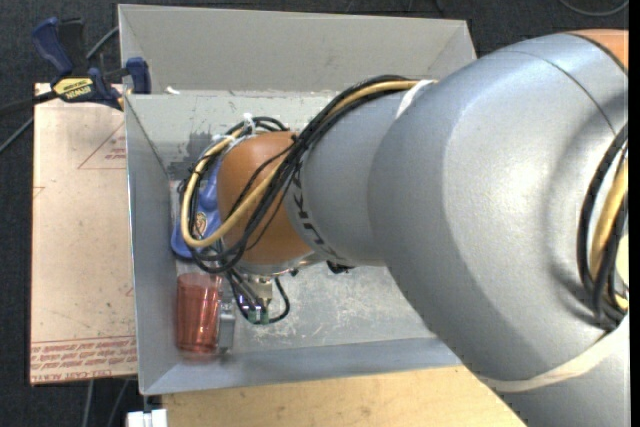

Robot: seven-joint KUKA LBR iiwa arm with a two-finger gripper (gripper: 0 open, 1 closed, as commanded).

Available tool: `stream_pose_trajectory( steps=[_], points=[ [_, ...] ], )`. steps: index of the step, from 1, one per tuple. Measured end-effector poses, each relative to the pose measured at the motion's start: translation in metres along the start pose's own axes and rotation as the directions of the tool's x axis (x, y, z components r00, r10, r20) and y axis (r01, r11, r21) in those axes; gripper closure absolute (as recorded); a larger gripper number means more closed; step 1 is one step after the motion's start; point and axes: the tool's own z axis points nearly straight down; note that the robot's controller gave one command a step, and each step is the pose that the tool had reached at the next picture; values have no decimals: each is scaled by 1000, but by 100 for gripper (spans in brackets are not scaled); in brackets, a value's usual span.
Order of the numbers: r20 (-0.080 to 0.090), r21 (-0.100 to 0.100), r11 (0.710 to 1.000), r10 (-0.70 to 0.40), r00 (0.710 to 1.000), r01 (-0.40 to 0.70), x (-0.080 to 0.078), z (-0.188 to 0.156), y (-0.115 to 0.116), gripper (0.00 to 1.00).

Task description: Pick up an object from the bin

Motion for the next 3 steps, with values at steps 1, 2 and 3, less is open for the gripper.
stream_pose_trajectory(
  steps=[1,2,3],
  points=[
    [6,-2,915,-404,915,404,-51,-1,0,100],
    [6,-2,915,-404,915,404,-51,-1,0,100],
    [13,-2,907,-422,907,422,-69,-46,11,100]
  ],
)
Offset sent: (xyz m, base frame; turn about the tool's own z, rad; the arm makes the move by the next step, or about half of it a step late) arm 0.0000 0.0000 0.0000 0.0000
